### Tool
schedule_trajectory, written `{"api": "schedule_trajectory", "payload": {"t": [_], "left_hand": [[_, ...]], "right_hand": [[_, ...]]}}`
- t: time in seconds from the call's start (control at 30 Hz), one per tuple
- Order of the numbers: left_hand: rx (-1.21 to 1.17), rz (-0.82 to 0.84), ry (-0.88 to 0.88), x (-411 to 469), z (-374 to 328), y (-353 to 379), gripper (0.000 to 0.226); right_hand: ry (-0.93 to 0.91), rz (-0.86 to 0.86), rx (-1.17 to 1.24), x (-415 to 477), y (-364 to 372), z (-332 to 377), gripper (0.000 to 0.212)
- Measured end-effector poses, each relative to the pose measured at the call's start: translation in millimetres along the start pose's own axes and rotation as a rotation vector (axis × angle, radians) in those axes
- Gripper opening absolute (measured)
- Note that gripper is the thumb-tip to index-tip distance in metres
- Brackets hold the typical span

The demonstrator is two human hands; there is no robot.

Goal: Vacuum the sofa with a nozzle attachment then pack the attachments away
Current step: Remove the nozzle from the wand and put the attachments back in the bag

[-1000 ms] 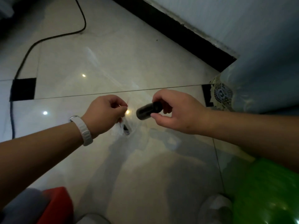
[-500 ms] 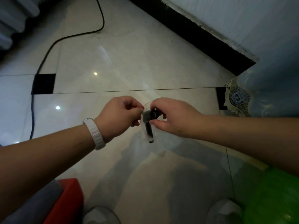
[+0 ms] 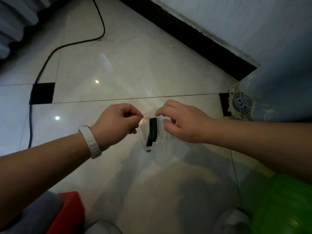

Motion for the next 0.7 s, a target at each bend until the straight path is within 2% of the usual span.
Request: {"api": "schedule_trajectory", "payload": {"t": [0.1, 0.23, 0.3, 0.43, 0.53, 0.6, 0.7], "left_hand": [[0.016, 0.027, 0.025, 4.3, -3.3, -2.3, 0.016], [0.033, 0.086, 0.070, 6.8, -8.4, -1.0, 0.017], [0.045, 0.110, 0.094, 5.7, -10.5, 0.5, 0.015], [0.055, 0.134, 0.118, 3.7, -8.8, 1.3, 0.017], [0.041, 0.136, 0.147, 1.8, -5.9, 0.8, 0.014], [0.147, 0.143, 0.220, 0.7, -4.0, -0.8, 0.004], [0.365, 0.222, 0.281, 0.7, 5.3, 1.2, 0.031]], "right_hand": [[-0.096, -0.066, -0.057, -1.9, -10.5, -0.9, 0.046], [-0.084, 0.028, -0.099, -0.9, -12.4, 1.1, 0.050], [-0.073, 0.057, -0.110, -0.3, -11.9, 3.0, 0.041], [-0.106, -0.010, -0.062, 1.8, -10.3, 9.0, 0.017], [-0.032, -0.004, -0.011, 4.5, -11.2, 9.8, 0.015], [0.019, -0.022, 0.045, 6.4, -13.0, 8.3, 0.016], [0.100, -0.069, 0.142, 7.2, -18.1, 4.4, 0.015]]}}
Point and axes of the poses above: each hand's wrist, its own x-axis towards the middle knuckle, its own y-axis out of the palm, z = x × y, the point moved 3 cm from there along x, towards the middle knuckle, and after that the axes turned 3 degrees about -y, right-handed, at the moved point
